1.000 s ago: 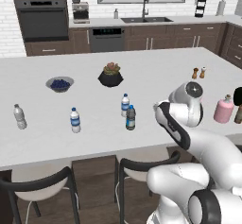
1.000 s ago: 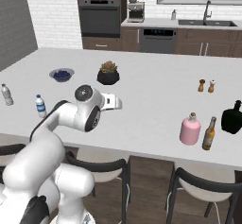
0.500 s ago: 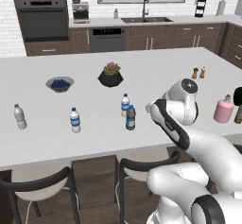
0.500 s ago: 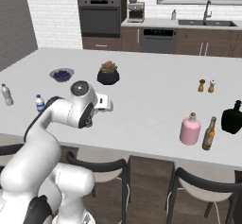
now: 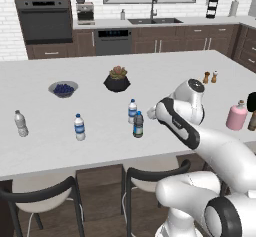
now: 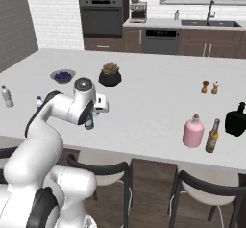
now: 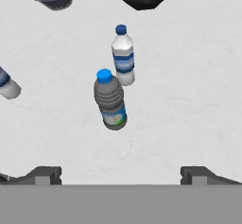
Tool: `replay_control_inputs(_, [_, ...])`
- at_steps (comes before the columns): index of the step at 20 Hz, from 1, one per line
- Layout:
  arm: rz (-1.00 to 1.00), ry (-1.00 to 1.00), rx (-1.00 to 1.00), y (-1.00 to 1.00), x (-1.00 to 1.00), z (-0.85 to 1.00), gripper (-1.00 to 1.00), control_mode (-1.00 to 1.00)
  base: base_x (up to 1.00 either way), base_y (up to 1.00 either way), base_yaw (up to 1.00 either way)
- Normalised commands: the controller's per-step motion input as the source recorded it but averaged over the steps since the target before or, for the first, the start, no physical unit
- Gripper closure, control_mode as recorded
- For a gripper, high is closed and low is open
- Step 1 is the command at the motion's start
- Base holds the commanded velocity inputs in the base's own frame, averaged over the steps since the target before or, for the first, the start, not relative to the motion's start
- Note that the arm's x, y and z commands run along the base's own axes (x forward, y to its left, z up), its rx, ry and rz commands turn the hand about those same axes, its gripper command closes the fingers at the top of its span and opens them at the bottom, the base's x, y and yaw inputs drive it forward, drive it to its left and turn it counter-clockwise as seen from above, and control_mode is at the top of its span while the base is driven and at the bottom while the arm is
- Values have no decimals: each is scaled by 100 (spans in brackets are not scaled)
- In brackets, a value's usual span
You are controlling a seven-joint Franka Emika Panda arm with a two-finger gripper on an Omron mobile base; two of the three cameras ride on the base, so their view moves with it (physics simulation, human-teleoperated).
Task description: Move the plastic bottles in the middle to the plastics group, and the glass bottles in the middle to the glass group.
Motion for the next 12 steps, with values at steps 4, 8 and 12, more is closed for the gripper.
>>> replay_control_inputs(4, [0, 0, -1, 47, 22, -8, -100, -100, 0, 0, 0])
replay_control_inputs(8, [0, 6, -2, 45, 33, -15, -100, -100, 0, 0, 0])
replay_control_inputs(12, [0, 9, -8, 35, 29, -30, -100, -100, 0, 0, 0])
